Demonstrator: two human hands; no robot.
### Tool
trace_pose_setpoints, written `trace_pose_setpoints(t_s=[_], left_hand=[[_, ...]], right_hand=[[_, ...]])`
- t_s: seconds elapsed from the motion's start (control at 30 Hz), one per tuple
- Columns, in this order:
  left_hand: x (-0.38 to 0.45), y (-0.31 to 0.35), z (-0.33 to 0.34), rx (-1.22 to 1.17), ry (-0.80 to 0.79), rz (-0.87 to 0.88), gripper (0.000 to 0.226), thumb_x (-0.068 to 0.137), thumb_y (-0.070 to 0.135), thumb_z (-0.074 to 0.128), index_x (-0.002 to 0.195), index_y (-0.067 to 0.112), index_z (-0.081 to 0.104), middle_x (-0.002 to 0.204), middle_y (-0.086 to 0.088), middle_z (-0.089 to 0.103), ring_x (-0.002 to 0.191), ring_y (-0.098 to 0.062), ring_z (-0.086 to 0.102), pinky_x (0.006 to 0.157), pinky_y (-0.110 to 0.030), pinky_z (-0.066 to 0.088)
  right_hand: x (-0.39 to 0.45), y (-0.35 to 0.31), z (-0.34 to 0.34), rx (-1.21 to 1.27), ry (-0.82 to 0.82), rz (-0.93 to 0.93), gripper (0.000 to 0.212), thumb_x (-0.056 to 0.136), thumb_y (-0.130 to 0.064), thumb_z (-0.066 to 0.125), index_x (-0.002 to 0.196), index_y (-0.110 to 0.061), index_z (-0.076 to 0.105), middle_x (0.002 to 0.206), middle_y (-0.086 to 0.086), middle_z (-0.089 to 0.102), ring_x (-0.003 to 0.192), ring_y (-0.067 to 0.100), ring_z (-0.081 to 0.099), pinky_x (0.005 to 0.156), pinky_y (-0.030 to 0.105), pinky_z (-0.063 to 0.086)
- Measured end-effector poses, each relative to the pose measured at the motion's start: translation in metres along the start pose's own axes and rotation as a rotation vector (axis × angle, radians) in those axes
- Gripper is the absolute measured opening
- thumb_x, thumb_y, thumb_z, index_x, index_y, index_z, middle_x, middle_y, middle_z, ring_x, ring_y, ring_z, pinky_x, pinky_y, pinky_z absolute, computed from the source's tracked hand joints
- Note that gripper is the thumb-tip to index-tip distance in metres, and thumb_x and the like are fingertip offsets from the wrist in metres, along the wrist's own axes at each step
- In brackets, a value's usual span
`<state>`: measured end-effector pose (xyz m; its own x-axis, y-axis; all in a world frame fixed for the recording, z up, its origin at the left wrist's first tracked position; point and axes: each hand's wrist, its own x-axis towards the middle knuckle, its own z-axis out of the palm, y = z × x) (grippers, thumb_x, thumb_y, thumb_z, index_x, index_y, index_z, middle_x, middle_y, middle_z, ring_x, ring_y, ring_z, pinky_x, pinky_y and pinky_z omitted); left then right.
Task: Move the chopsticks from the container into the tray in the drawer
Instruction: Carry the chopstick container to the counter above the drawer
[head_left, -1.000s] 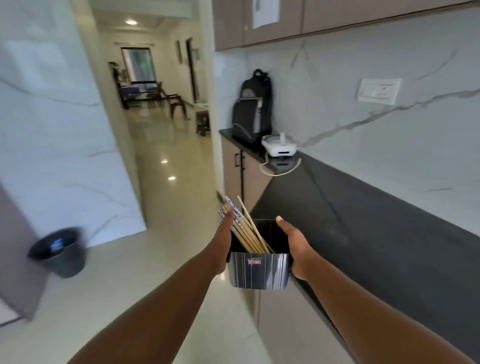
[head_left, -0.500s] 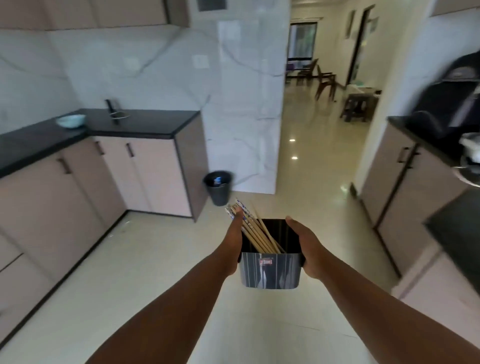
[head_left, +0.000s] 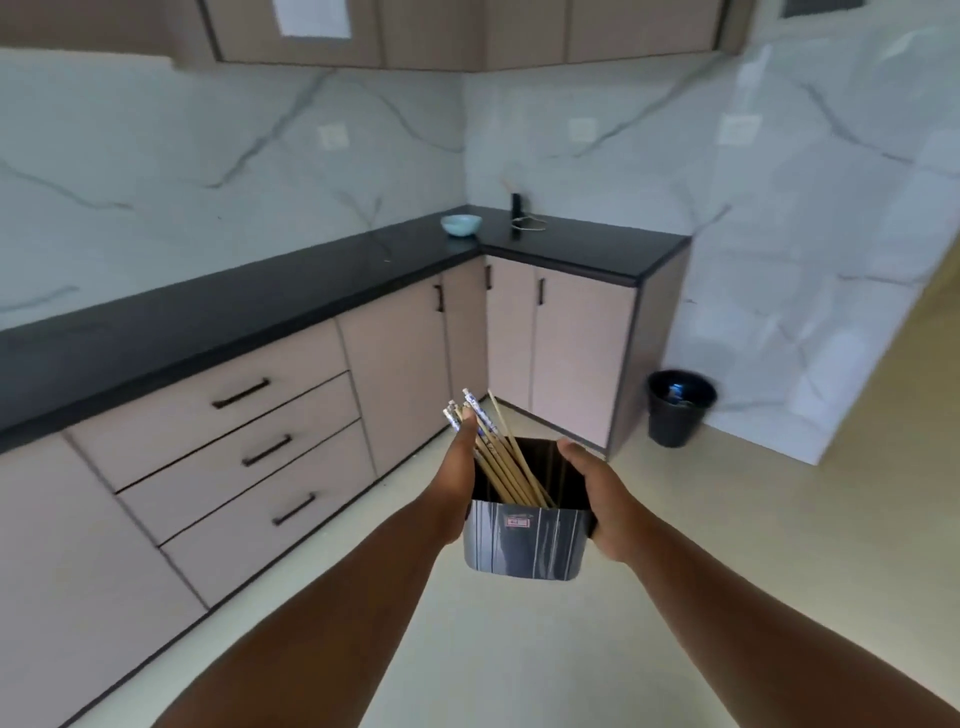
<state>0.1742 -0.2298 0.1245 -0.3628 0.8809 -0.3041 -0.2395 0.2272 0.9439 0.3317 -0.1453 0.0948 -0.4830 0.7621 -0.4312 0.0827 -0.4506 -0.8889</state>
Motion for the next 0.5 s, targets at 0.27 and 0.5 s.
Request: trace_pose_setpoints(t_s=[0.27, 0.5], left_hand=[[-0.005, 0.015, -0.163, -0.124, 0.305, 0.063, 0.064, 0.091, 0.071, 0.025, 0.106, 0.023, 0.065, 0.124, -0.003, 0.064, 0.064, 0.0, 0.068, 0.058, -0.017, 0.046], [0.017, 0.035, -0.273, -0.223, 0.52, 0.108, 0.087, 0.087, 0.077, 0.02, 0.144, 0.015, 0.042, 0.142, -0.018, 0.049, 0.118, -0.025, 0.056, 0.086, -0.031, 0.041]], right_hand=[[0.07, -0.017, 0.174, -0.205, -0.245, 0.083, 0.069, 0.065, -0.071, 0.067, 0.122, -0.034, 0.058, 0.144, 0.01, 0.049, 0.131, 0.031, 0.045, 0.112, 0.053, 0.03], [0.139, -0.022, 0.296, -0.314, -0.475, 0.078, 0.083, 0.062, -0.076, 0.064, 0.134, -0.036, 0.049, 0.149, 0.006, 0.043, 0.134, 0.028, 0.041, 0.113, 0.052, 0.028]])
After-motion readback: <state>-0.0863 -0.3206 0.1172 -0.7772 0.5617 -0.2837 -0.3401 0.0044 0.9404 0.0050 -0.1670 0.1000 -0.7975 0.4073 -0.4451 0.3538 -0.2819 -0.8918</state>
